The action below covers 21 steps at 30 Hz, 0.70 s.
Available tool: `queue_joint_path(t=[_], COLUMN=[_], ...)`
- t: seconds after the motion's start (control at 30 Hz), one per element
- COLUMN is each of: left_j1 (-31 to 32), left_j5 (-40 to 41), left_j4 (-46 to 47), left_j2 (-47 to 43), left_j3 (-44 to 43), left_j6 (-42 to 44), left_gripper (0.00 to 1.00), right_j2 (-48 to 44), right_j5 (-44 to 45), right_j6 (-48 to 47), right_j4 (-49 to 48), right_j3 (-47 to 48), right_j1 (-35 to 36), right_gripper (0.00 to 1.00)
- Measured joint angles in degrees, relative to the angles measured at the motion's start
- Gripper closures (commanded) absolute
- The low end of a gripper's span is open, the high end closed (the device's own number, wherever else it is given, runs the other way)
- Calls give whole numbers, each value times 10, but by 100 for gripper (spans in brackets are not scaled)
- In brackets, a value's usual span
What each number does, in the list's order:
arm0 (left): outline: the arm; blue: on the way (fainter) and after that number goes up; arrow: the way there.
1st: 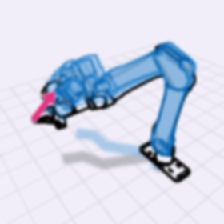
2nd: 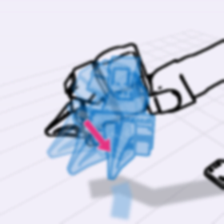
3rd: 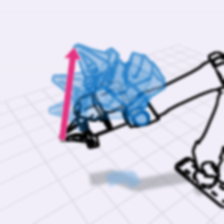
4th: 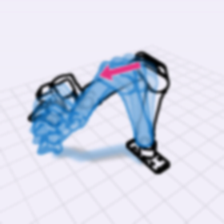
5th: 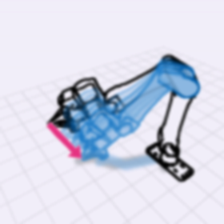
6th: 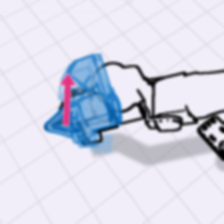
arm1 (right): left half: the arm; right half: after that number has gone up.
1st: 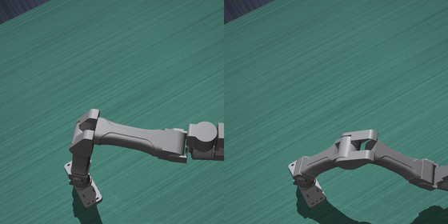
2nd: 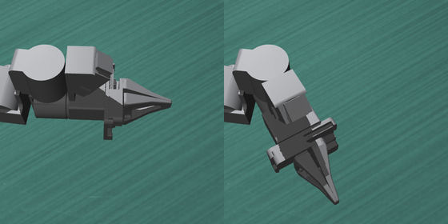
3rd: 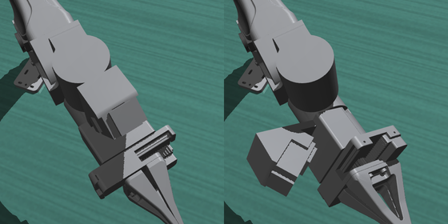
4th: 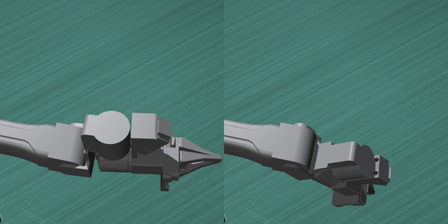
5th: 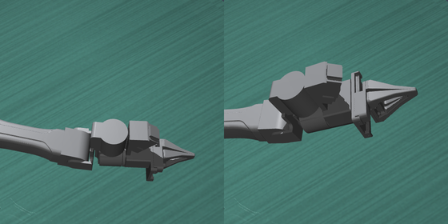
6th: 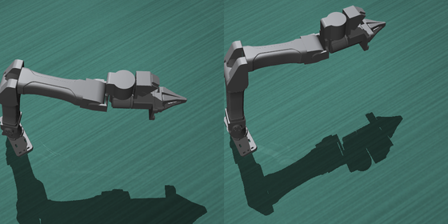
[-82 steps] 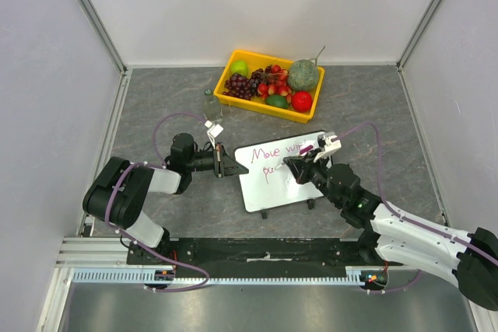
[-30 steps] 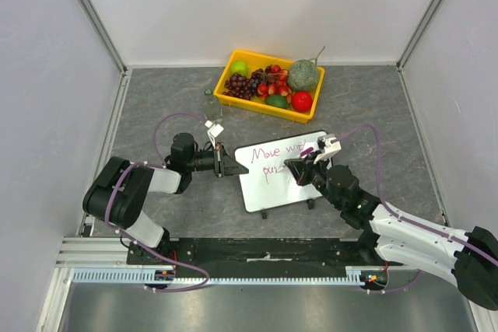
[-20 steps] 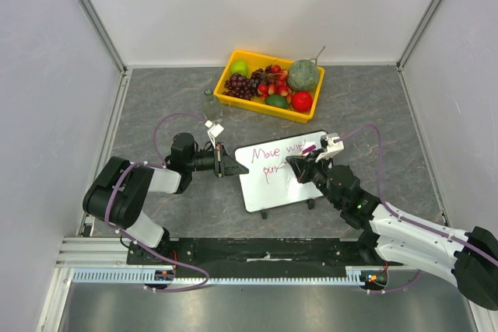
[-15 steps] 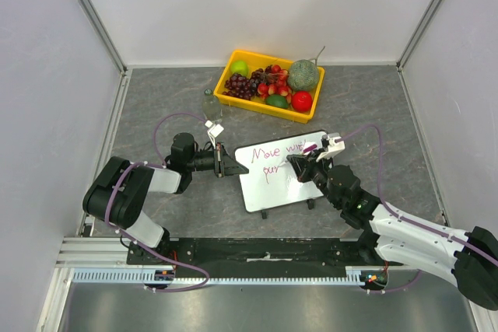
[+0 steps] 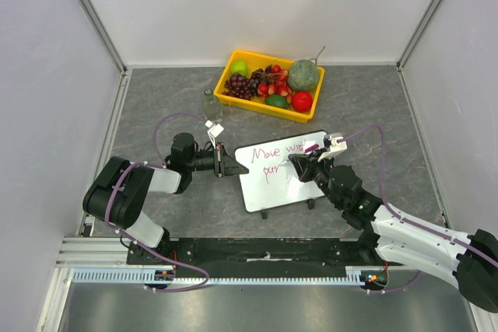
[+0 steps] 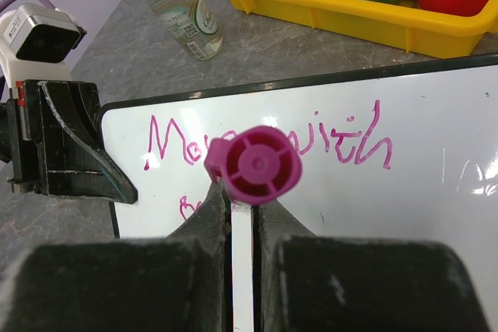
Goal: Write a sentence on the whiteboard
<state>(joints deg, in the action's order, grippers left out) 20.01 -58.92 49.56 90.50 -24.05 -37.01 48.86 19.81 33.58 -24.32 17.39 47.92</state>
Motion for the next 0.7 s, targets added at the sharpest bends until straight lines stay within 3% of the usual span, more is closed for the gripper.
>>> queue_joint_path(t=[0.7], left_j1=[0], left_j5=[1], left_j4=[-2], left_j2=[0], left_j3=[0], left_j6=[0], left_gripper=[98], right_j2=[12], right_j5=[-6], right_j6=[2], right_j4=[0], right_j3=[2], right_j1=[0], right_gripper=[100])
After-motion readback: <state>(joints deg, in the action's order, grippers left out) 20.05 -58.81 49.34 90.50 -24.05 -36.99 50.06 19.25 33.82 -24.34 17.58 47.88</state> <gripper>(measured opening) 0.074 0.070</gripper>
